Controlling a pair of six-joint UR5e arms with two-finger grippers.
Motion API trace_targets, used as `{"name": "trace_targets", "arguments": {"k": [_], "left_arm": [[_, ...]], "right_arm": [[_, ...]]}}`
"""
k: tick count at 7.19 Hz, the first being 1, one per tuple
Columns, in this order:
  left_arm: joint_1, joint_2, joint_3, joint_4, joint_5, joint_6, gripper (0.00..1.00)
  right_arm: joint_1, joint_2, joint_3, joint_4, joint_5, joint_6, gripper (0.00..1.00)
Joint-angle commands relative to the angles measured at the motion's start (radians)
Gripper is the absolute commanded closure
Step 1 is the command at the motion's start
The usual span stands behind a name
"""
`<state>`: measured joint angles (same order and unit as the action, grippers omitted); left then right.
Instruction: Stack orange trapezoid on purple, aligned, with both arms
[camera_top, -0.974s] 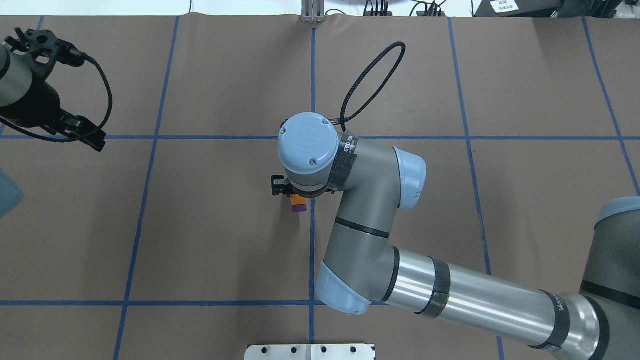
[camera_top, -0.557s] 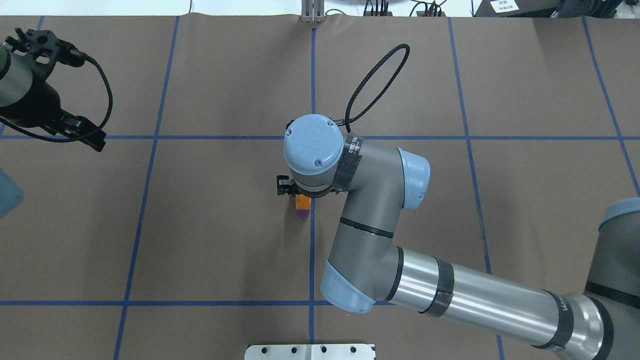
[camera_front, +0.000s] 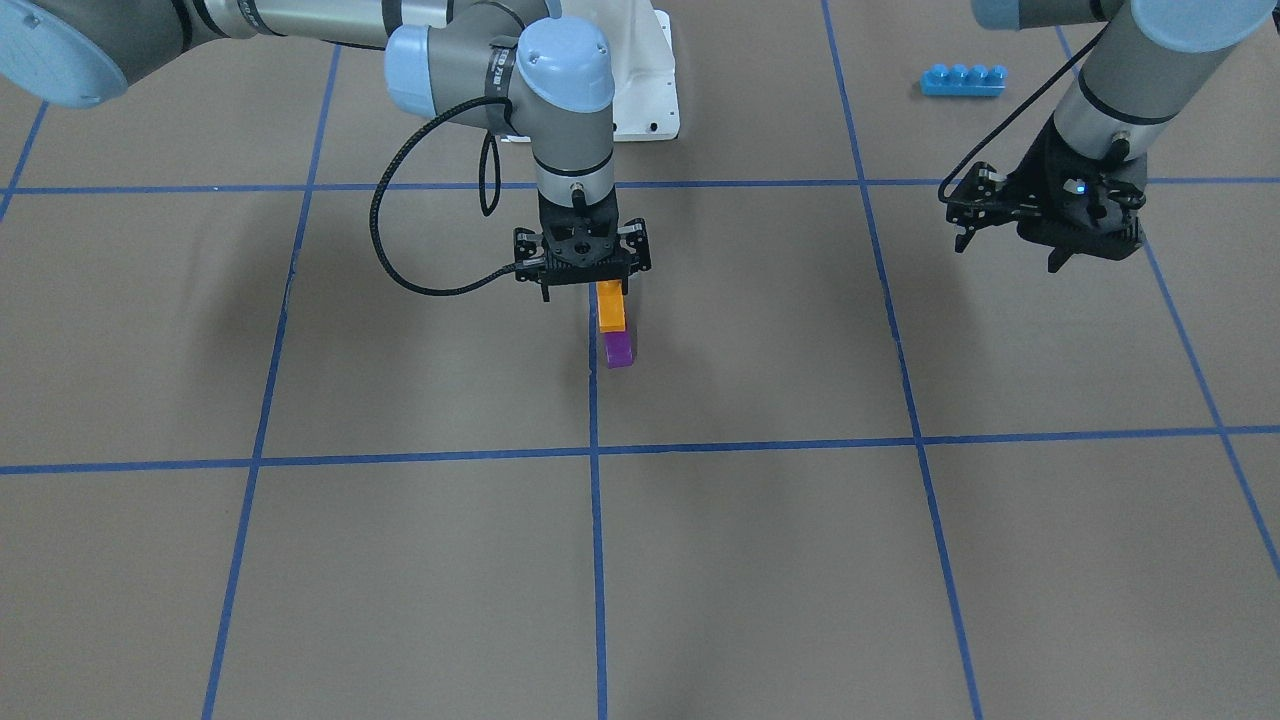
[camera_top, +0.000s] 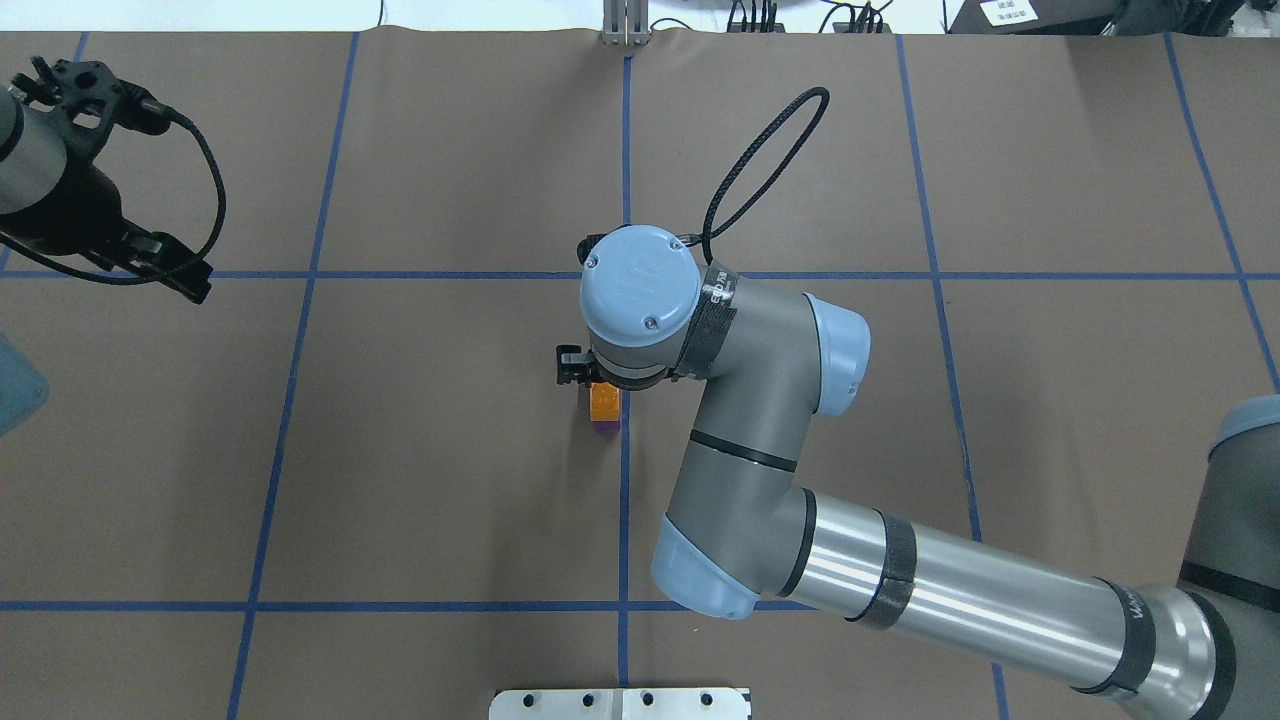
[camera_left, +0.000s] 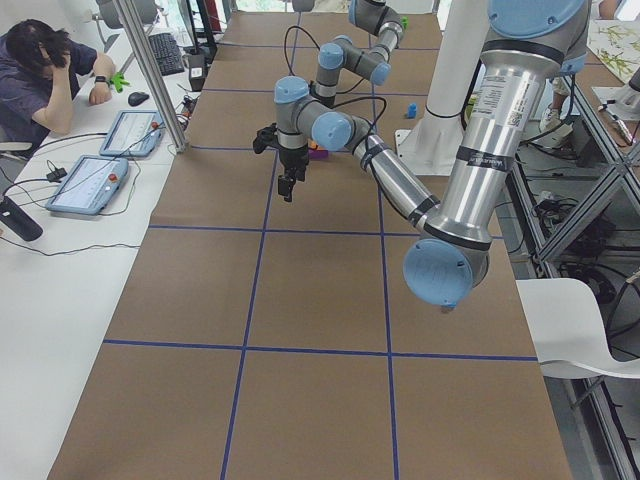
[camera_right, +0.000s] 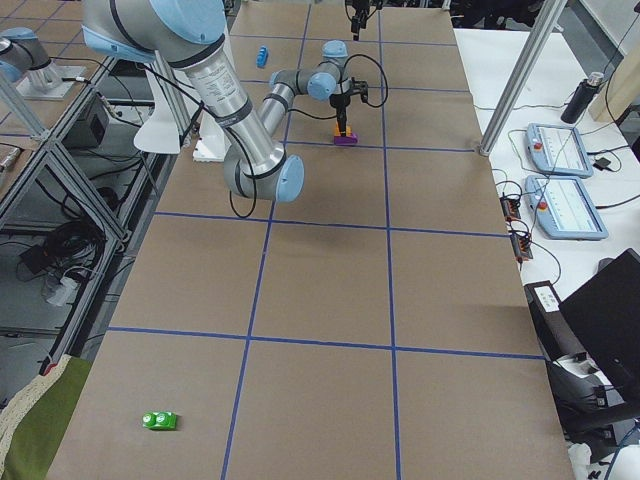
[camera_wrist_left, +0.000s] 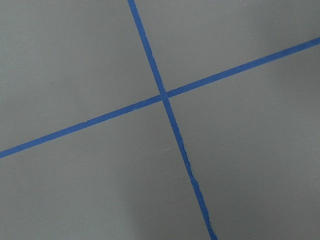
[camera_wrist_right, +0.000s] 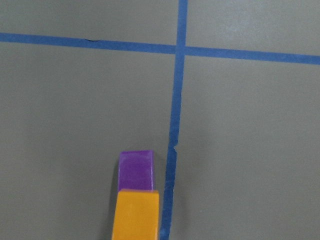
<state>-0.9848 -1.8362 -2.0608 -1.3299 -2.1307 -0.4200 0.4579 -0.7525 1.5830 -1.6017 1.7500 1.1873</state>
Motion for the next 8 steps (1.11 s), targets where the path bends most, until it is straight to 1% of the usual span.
{"name": "trace_targets", "arguments": {"k": [1,2,3,4,5,6,7,8], "left_arm": [[0.000,0.000,0.001,-0.002,0.000,0.001,0.00],[0.000,0.000,0.001,0.000,0.000,0.001,0.00],[0.000,0.003,0.001,0.000,0.000,0.004,0.00],[-0.002,0.027,0.004,0.000,0.000,0.004,0.00],[-0.008,0.059,0.005,0.000,0.006,0.009,0.00],[-0.012,0.096,0.014,0.003,0.017,0.004,0.00],[-0.038,0.136,0.021,0.003,0.026,0.004,0.00],[-0.075,0.153,0.016,-0.003,0.029,0.006,0.00]], "right_arm": [[0.027,0.004,0.046,0.009,0.009,0.000,0.00],[0.051,0.004,0.066,0.003,0.031,-0.001,0.00],[0.111,-0.008,0.089,0.000,0.102,-0.003,0.00],[0.176,-0.052,0.122,0.000,0.176,-0.035,0.00],[0.256,-0.135,0.173,0.000,0.234,-0.146,0.00],[0.342,-0.209,0.196,0.000,0.299,-0.270,0.00],[0.431,-0.262,0.199,0.000,0.366,-0.387,0.00],[0.502,-0.318,0.199,0.002,0.403,-0.507,0.00]]}}
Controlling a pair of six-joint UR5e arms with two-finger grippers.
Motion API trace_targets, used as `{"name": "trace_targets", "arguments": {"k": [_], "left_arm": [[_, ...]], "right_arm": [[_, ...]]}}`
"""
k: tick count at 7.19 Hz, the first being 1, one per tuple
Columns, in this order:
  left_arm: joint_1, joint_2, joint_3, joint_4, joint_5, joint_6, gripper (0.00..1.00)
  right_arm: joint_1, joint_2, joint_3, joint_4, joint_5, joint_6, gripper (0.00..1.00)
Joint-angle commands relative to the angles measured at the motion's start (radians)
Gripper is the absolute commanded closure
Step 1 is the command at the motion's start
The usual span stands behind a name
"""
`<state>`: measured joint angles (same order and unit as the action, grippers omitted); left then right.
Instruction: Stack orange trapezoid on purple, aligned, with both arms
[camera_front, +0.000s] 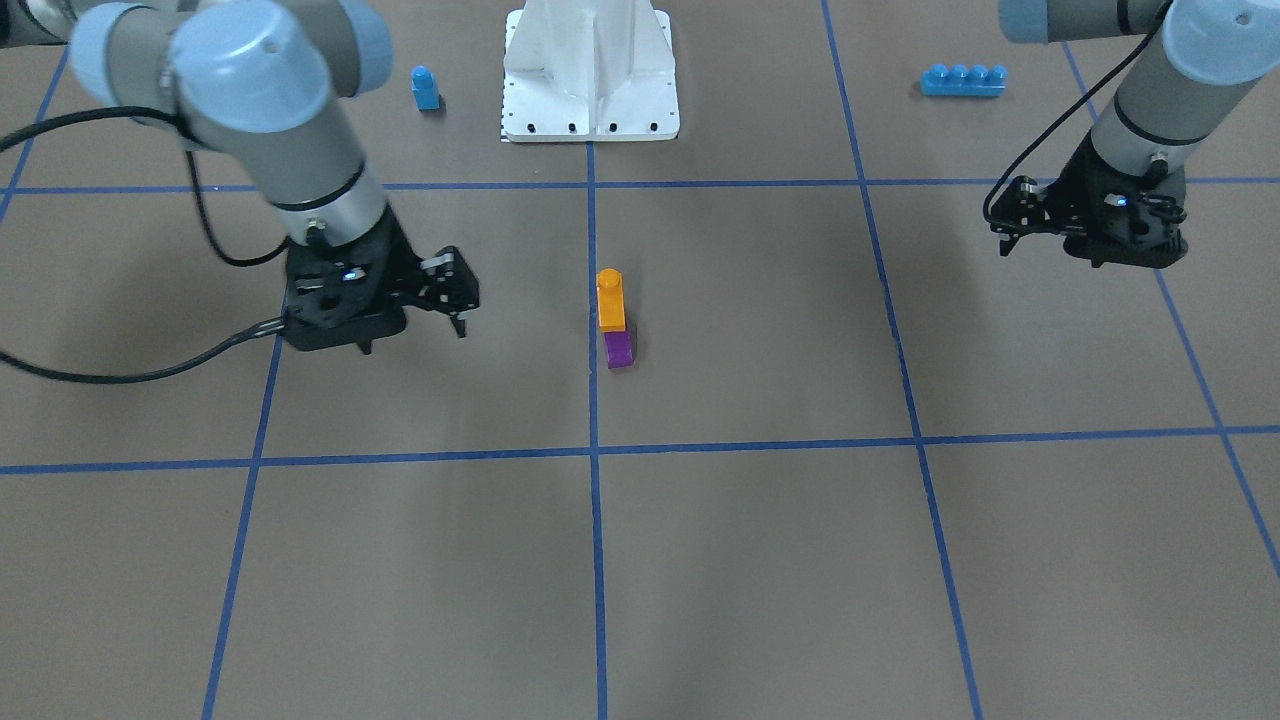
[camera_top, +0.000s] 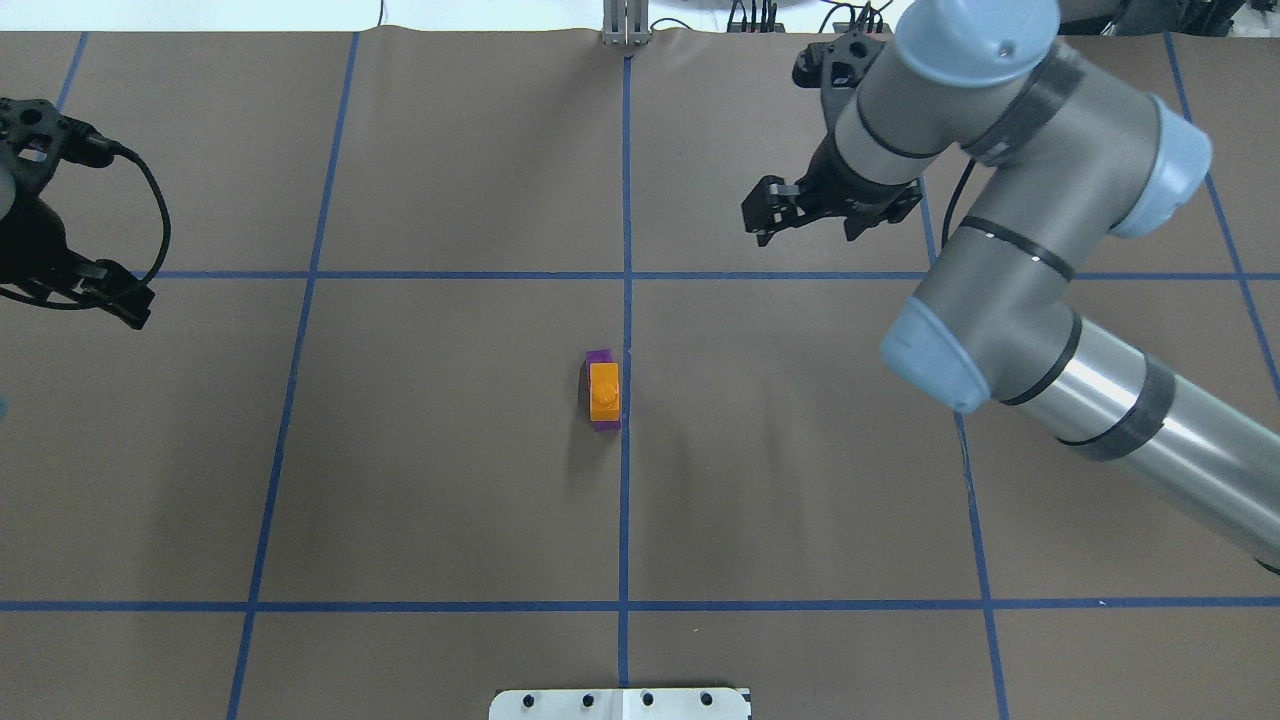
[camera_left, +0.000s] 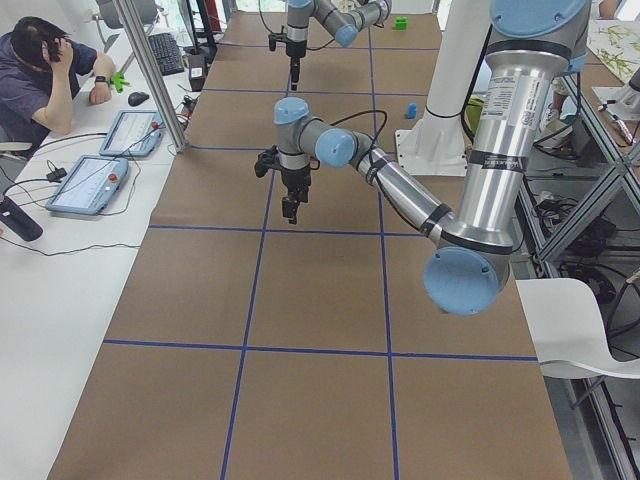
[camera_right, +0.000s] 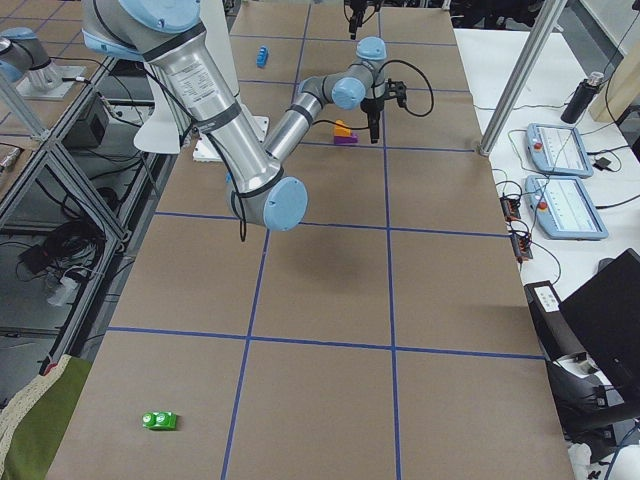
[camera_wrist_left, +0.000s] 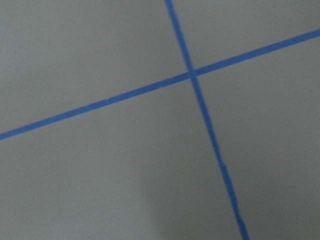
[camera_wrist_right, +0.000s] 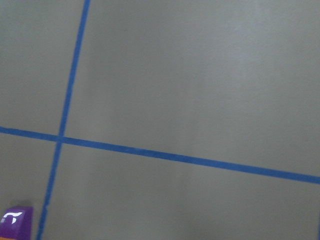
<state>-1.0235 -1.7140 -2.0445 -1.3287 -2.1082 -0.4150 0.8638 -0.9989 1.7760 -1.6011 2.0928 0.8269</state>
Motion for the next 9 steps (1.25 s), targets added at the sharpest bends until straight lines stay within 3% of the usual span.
{"name": "trace_targets", "arguments": {"k": [1,3,4,6,7,9], "left_arm": [[-0.103,0.051,0.003,-0.010,-0.001,0.030,0.00],[-0.224,0.127,0.012,-0.013,-0.059,0.273,0.00],[-0.295,0.184,0.020,-0.013,-0.114,0.388,0.00],[-0.447,0.234,0.131,-0.051,-0.200,0.612,0.00],[-0.504,0.240,0.179,-0.078,-0.287,0.620,0.00],[-0.521,0.244,0.207,-0.072,-0.277,0.619,0.00]], "right_arm": [[0.160,-0.145,0.011,0.004,0.064,-0.273,0.00],[0.365,-0.272,-0.010,-0.002,0.204,-0.560,0.00],[0.435,-0.347,-0.015,0.000,0.208,-0.694,0.00],[0.542,-0.473,-0.012,0.010,0.194,-0.839,0.00],[0.576,-0.585,-0.010,0.029,0.196,-0.885,0.00],[0.610,-0.722,-0.013,0.174,0.155,-0.910,0.00]]}}
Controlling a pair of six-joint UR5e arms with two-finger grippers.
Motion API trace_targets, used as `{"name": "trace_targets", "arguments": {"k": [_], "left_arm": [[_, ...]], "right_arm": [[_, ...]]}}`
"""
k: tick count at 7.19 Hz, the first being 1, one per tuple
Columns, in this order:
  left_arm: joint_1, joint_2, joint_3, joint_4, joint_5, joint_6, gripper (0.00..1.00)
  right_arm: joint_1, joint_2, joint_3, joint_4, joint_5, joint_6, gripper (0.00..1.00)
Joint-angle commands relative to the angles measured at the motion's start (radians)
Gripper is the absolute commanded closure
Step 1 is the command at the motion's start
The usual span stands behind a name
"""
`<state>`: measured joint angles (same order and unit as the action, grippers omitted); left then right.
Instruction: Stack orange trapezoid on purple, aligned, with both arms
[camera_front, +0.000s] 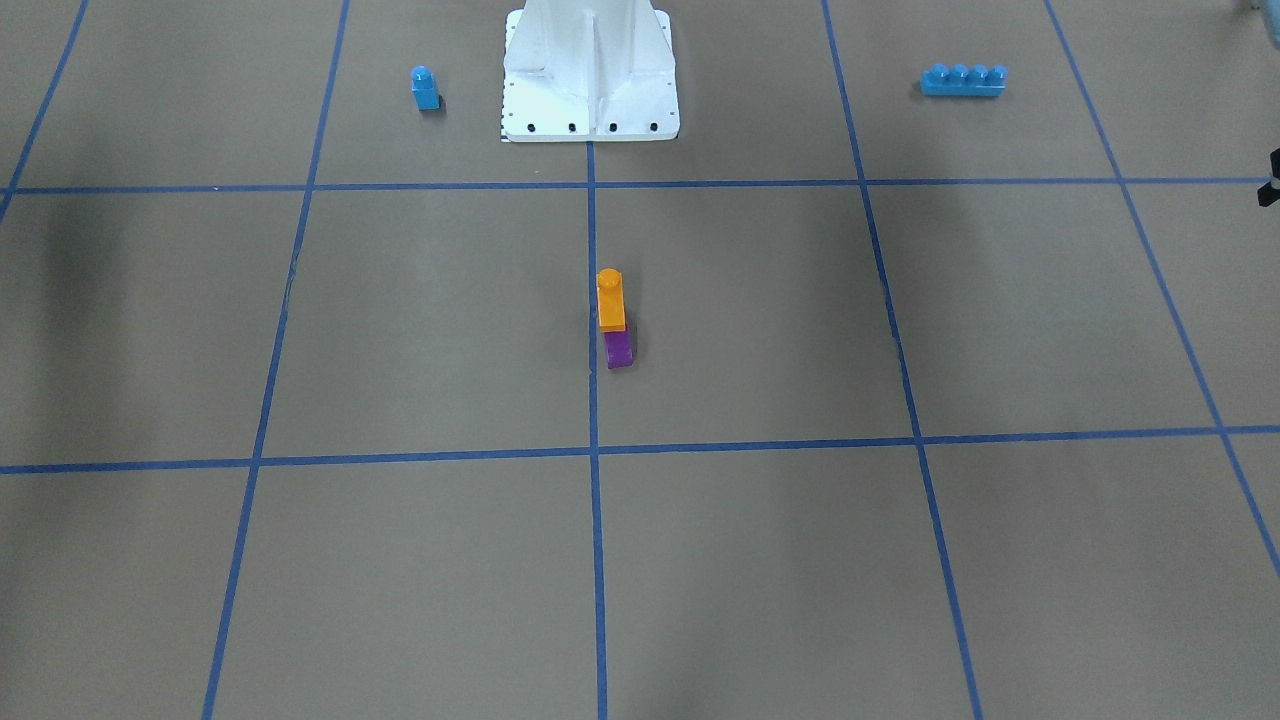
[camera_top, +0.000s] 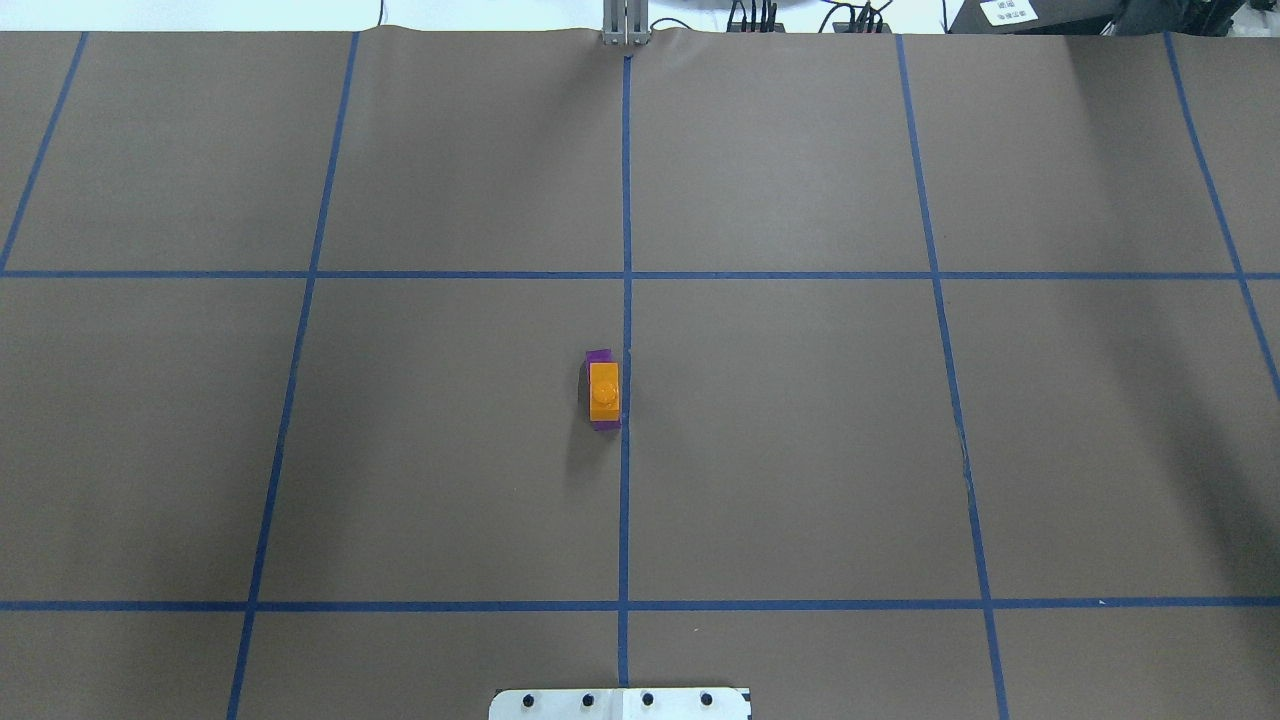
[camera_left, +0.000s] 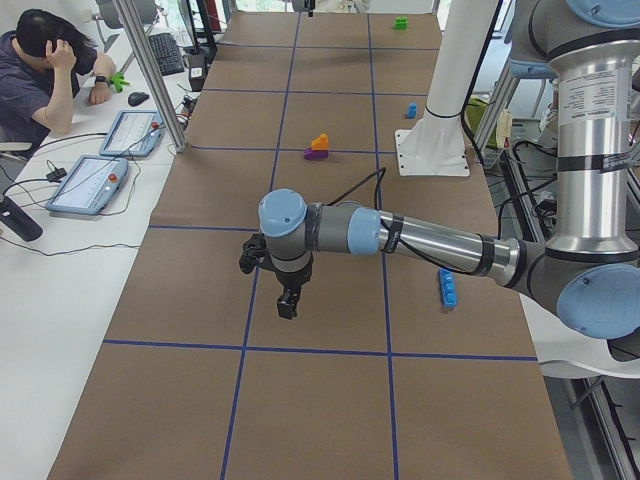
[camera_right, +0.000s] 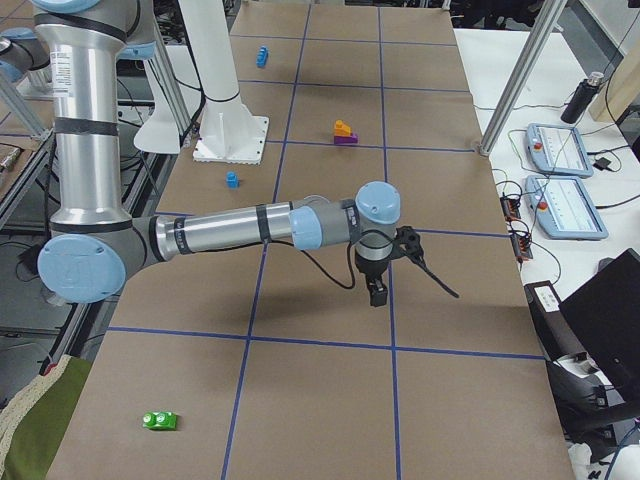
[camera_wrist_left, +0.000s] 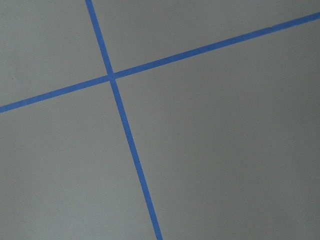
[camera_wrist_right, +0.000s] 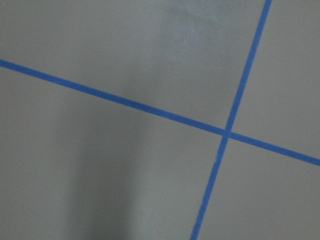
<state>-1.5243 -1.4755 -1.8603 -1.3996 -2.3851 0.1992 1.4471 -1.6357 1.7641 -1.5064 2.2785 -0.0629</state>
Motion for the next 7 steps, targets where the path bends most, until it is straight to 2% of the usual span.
{"name": "trace_targets", "arguments": {"k": [1,3,5,7], "left_arm": [[-0.020,0.006,0.032,-0.002,0.001,0.005,0.00],[-0.046,0.009,0.064,-0.005,0.004,0.017,0.00],[-0.054,0.055,0.049,-0.030,0.072,0.019,0.00],[-0.054,0.078,0.061,-0.076,0.070,0.019,0.00]], "right_arm": [[0.048,-0.105,-0.005,0.087,-0.031,-0.015,0.00],[0.087,-0.113,-0.014,0.077,-0.011,-0.018,0.00],[0.122,-0.026,0.053,-0.192,0.006,-0.023,0.00],[0.125,-0.039,0.067,-0.198,0.010,-0.021,0.00]]}}
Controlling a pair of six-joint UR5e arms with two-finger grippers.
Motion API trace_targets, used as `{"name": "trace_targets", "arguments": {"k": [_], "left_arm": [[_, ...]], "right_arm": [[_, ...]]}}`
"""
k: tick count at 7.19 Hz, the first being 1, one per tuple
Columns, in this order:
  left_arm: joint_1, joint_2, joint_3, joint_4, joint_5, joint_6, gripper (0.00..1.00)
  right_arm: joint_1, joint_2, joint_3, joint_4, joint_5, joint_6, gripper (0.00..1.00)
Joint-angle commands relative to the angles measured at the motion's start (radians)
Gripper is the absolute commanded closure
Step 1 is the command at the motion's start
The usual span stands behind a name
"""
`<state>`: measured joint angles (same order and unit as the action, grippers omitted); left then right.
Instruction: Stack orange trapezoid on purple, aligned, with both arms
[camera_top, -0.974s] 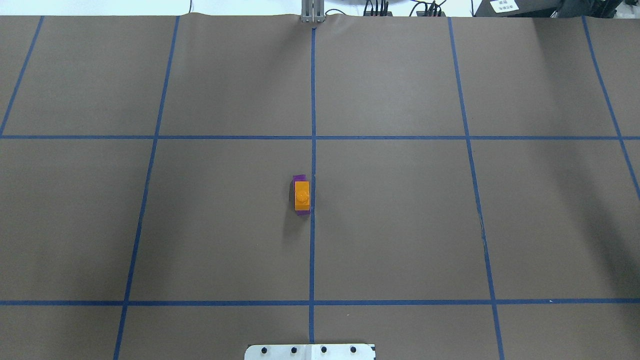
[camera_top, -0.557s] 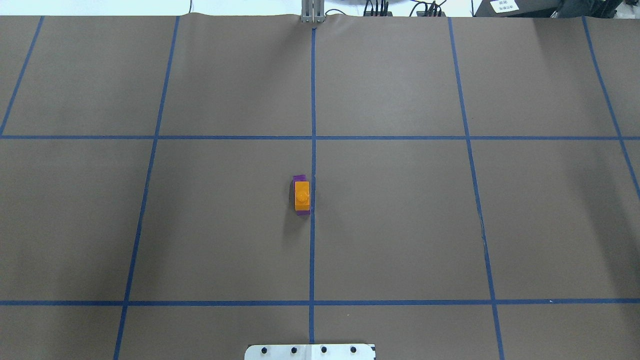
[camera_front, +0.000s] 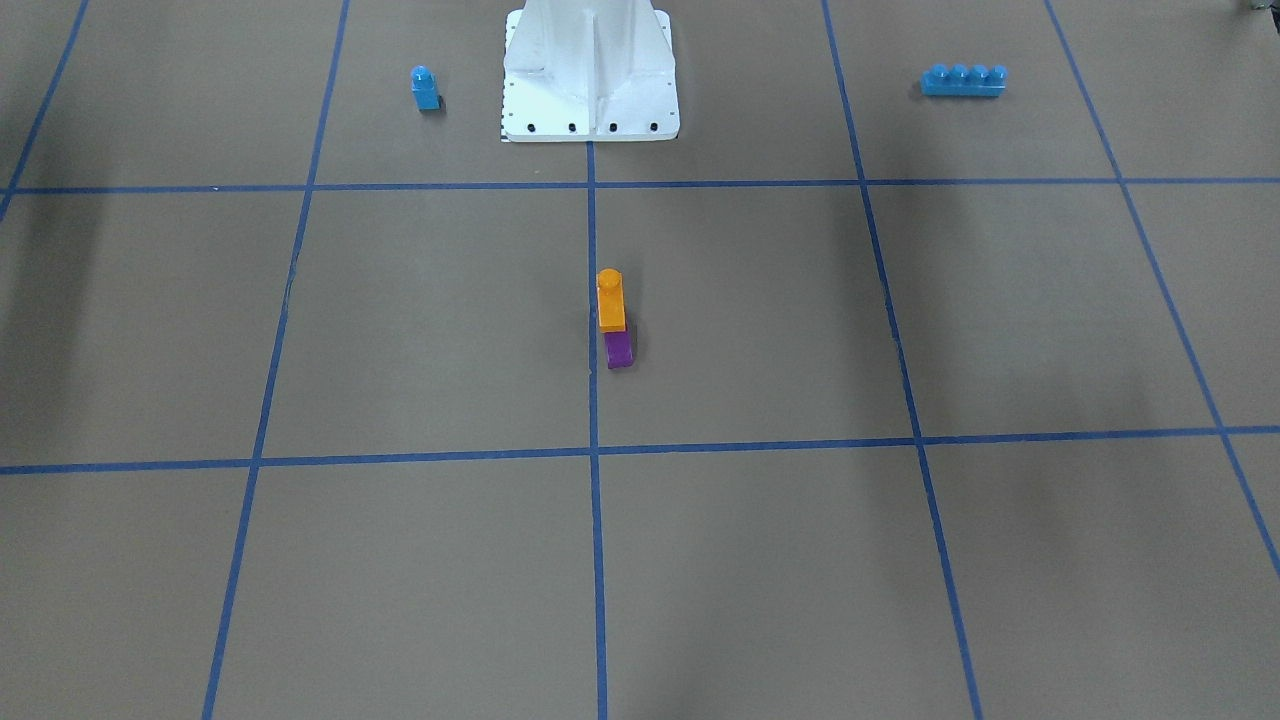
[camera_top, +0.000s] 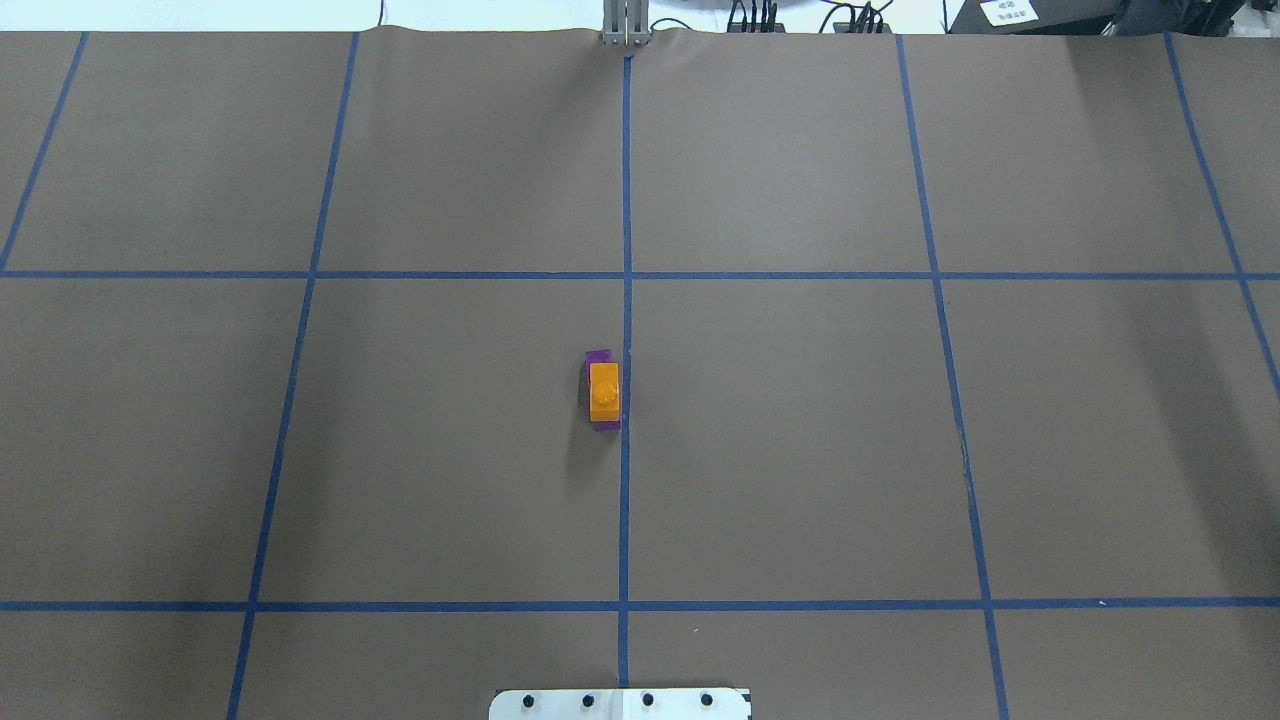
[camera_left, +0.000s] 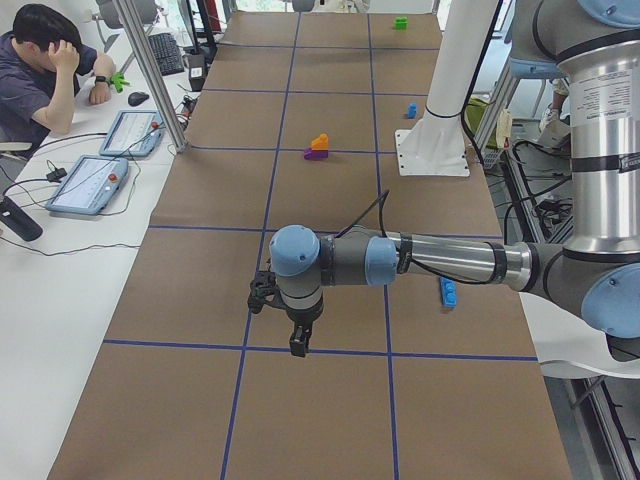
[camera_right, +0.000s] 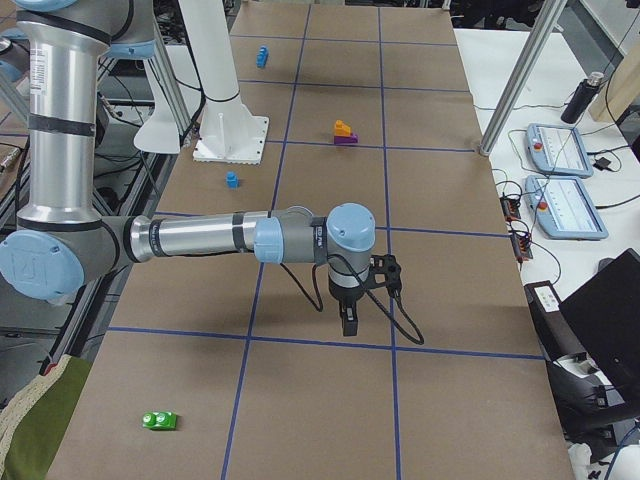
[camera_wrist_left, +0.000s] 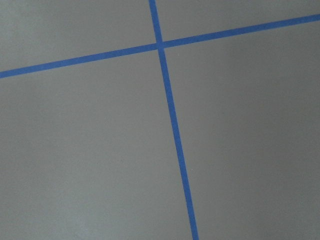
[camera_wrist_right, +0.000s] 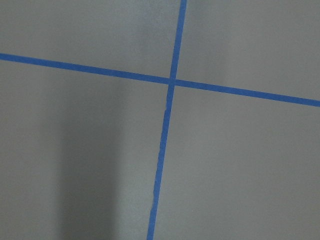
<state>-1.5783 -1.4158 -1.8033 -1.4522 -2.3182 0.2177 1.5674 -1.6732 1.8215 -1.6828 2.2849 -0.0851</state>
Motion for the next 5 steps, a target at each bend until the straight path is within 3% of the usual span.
{"name": "trace_targets", "arguments": {"k": [1,5], "left_arm": [[0.000,0.031,0.004,-0.058,0.003,0.000,0.00],[0.001,0.038,-0.011,-0.089,0.003,-0.003,0.00]], "right_arm": [[0.002,-0.007,0.006,-0.018,0.005,0.001,0.00],[0.002,-0.022,0.002,-0.017,0.004,0.001,0.00]]}}
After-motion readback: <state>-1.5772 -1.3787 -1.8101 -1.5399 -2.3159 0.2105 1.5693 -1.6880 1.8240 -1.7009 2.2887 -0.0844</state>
